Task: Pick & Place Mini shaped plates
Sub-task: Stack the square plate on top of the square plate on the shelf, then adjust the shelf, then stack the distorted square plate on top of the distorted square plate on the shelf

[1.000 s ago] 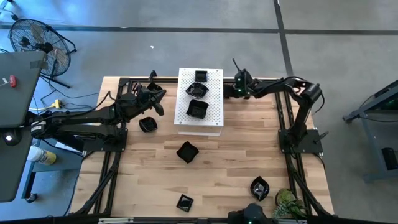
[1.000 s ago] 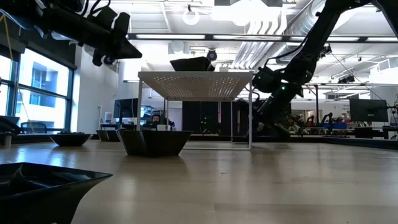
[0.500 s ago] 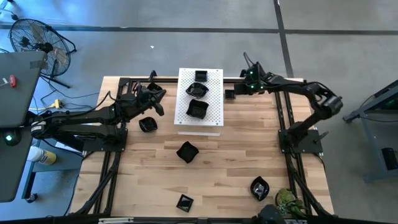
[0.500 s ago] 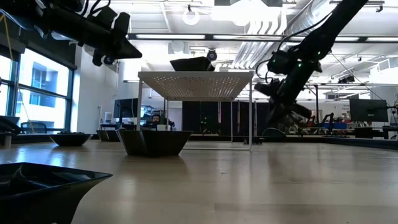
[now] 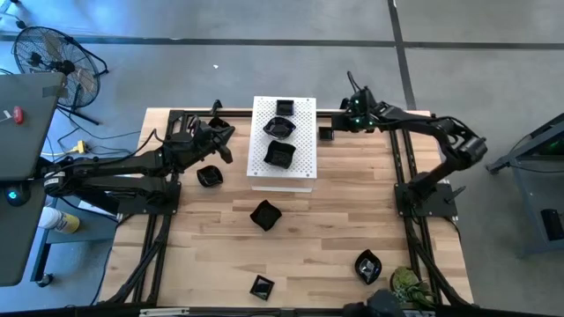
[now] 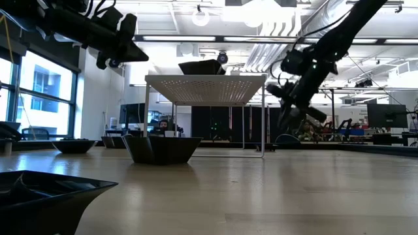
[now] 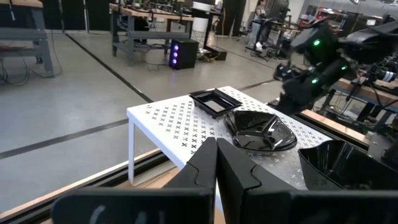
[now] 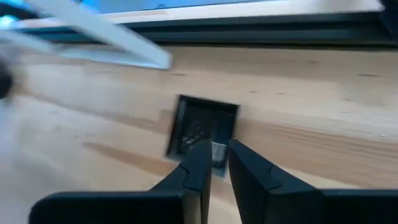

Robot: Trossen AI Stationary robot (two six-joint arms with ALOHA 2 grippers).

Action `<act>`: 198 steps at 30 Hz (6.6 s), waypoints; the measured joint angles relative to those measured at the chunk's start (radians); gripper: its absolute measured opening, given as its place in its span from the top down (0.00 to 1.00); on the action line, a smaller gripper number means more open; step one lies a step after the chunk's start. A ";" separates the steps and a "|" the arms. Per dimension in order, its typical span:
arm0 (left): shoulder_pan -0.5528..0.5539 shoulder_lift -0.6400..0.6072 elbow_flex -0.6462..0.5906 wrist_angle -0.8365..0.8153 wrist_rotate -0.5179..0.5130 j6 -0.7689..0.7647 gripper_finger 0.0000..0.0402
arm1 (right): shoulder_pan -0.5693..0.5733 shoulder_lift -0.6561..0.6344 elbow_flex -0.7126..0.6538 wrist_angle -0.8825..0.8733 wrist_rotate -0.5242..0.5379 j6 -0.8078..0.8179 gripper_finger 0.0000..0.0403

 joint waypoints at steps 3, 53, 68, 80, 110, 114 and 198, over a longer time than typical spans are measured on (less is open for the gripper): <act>0.000 0.000 0.000 -0.001 0.014 0.000 1.00 | -0.006 0.048 0.000 0.008 0.006 0.025 0.85; 0.000 0.000 0.000 -0.008 0.025 0.000 1.00 | 0.072 -0.308 0.000 0.117 0.063 0.389 0.99; 0.000 0.000 0.000 -0.013 0.024 0.000 1.00 | 0.273 0.055 0.428 0.102 0.203 0.402 0.98; 0.000 0.000 0.000 -0.015 0.024 0.000 1.00 | 0.286 0.212 0.511 0.101 0.131 0.400 0.98; 0.000 0.000 0.000 -0.034 0.048 0.000 1.00 | 0.426 -0.067 0.511 -0.287 0.059 -0.171 0.98; 0.000 0.000 0.000 -0.036 0.083 0.000 1.00 | 0.603 -0.121 0.511 -0.422 0.059 -0.266 0.96; 0.000 0.000 0.000 -0.071 0.260 0.008 1.00 | 0.756 -0.848 -0.245 0.292 0.245 -0.320 1.00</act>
